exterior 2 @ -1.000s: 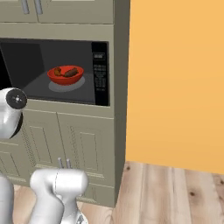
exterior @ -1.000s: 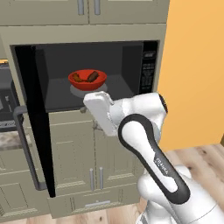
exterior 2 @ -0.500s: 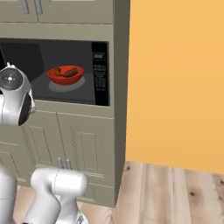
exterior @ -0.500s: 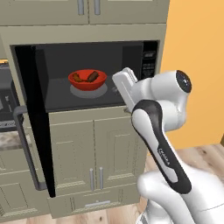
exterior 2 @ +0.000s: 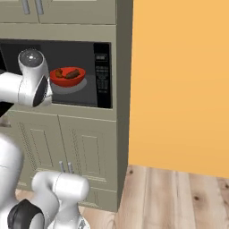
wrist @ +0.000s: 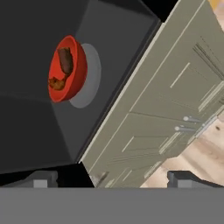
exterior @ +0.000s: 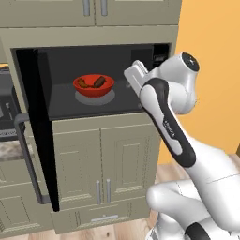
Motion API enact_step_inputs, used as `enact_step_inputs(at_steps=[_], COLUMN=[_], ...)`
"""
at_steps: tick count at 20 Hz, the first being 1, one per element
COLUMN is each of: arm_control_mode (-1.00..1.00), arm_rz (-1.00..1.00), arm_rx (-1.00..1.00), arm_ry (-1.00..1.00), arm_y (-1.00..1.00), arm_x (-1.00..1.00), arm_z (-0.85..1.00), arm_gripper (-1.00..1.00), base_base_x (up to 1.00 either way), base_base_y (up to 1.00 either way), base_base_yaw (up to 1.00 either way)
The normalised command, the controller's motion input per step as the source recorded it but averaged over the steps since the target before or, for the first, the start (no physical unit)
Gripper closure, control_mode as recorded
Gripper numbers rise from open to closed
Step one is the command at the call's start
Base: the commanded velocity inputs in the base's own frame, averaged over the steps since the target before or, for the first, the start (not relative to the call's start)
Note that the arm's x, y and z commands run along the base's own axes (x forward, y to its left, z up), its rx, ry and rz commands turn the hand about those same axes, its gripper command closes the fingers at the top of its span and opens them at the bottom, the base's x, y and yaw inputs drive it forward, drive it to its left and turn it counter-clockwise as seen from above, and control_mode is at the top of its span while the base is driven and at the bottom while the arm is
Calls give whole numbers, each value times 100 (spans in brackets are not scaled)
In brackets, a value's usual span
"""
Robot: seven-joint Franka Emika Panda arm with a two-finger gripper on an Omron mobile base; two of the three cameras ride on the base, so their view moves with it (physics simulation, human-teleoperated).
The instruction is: The microwave is finished heating the chicken drumstick and sweet potato. Take the bowl containing the food and place it on the dining counter.
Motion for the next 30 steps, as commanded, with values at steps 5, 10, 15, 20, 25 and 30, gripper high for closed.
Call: enact_step_inputs(at_steps=[5, 10, 15, 20, 25, 30], arm_control_mode=[-100, -100, -100, -100, -100, -100], arm_rz=[14, 16, 0, 0, 0, 0], arm_rx=[0, 0, -5, -7, -9, -4], arm_ry=[5, 13, 1, 0, 0, 0], arm_y=[-1, -11, 27, 38, 25, 21], arm_x=[98, 73, 50, 73, 68, 66], arm_z=[-19, 0, -17, -25, -40, -21], arm_gripper=[-100, -100, -100, -100, -100, -100], base_base_x=[0, 0, 0, 0, 0, 0], base_base_y=[0, 0, 0, 0, 0, 0], base_base_yaw=[0, 0, 0, 0, 0, 0])
